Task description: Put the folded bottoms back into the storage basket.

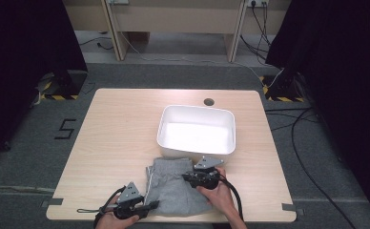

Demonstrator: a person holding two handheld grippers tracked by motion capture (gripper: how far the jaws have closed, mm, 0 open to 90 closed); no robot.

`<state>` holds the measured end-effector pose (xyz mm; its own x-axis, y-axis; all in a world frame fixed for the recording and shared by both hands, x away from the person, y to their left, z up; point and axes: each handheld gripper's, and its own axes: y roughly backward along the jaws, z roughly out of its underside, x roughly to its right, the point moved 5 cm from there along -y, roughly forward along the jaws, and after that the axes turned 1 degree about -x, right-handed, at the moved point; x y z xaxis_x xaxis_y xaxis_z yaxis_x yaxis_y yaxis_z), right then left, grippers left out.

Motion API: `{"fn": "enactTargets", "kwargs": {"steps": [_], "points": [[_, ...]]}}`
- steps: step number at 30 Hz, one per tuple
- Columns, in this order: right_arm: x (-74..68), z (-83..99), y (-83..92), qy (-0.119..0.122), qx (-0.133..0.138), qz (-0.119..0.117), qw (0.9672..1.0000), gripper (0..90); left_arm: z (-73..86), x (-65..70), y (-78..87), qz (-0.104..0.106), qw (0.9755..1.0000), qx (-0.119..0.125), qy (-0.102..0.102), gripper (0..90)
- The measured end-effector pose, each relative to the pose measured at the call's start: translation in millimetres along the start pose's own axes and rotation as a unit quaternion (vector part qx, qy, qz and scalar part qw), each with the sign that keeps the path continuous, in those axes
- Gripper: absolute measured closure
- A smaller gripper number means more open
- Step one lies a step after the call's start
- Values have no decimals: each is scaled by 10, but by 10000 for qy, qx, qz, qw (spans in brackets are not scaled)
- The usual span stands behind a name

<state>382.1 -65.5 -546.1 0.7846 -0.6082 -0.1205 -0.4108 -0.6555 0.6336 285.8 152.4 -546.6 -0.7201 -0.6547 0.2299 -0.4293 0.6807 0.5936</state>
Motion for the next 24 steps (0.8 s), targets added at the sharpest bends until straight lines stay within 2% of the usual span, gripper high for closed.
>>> {"fn": "enactTargets", "kwargs": {"steps": [4, 10, 24], "points": [[-29, -5, 37, 136, 54, -68, 9999, 677, -19, 44, 31, -59, 9998, -18, -194, 688], [-63, -25, 105, 171, 178, -117, 9996, 684, -65, 106, 82, -4, 9996, 18, -296, 696], [-166, -146, 296, 335, 486, -206, 9980, 687, -187, 214, 250, 126, 9988, 231, -403, 698]]}}
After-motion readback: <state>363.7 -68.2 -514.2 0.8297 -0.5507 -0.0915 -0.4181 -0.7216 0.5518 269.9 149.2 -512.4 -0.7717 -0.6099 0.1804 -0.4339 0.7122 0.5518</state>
